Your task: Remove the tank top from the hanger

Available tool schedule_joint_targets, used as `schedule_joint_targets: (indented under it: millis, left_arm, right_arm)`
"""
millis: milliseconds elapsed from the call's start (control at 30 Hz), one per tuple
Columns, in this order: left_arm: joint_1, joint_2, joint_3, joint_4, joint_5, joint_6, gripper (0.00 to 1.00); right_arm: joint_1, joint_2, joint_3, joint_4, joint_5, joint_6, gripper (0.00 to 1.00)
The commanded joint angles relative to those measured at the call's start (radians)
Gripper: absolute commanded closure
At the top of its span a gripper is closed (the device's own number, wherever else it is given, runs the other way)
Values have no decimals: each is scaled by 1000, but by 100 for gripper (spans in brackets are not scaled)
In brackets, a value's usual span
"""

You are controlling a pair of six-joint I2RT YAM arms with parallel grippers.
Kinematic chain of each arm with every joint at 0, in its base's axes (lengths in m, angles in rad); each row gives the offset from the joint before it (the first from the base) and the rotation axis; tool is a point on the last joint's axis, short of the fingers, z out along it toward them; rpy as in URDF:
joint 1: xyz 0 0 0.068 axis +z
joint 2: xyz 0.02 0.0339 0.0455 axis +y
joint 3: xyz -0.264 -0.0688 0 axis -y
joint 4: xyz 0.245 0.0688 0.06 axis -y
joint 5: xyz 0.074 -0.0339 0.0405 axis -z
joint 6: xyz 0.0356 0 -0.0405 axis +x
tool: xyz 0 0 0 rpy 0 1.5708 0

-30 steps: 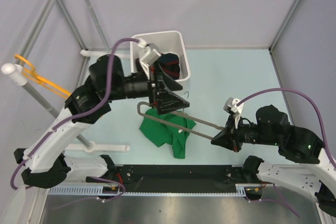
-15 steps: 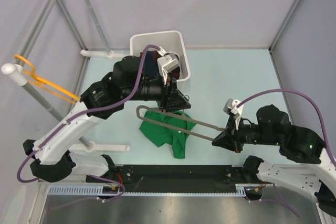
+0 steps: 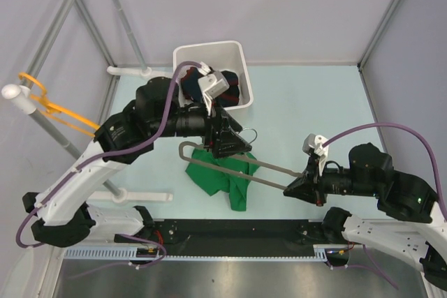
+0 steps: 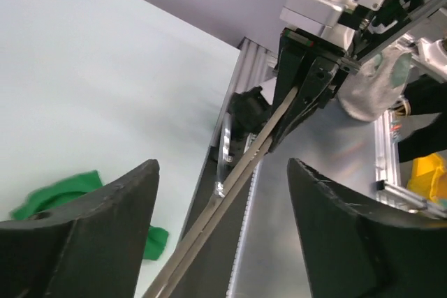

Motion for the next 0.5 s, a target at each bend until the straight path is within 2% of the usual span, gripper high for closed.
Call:
schedule_joint_targets:
  millis: [0,33,133,167,233,333,367,467]
  left_arm:
    - [-1,-88,43,3,-74,7,8]
    - [-1,-102,52,-23,-138,9,1]
    - [-1,-179,84,-54,-273,-13,1]
    - [-1,-208,65,-43,-357,-23,1]
    - [-1,-327,20,24,-399,-34,1]
    - [-1,-492,-115,171,-343,-34,1]
    - [-1,-533,-185,208,-306,-36,2]
    - [-1,-624,-273,271,-153,-45,3]
  right_arm:
    - [-1,-2,3,40,60,2,100]
    - [-1,2,7,48,73,2,100]
    - [-1,44,24,68,128,-9,100]
    - [-1,67,45,72,142,-23,100]
    - [-1,140,72,95,191,-44,100]
    - [-1,266,153,162,238,-93,100]
    - [-1,298,177,183,252,-104,100]
    - [-4,450,283,273,263,-153,100]
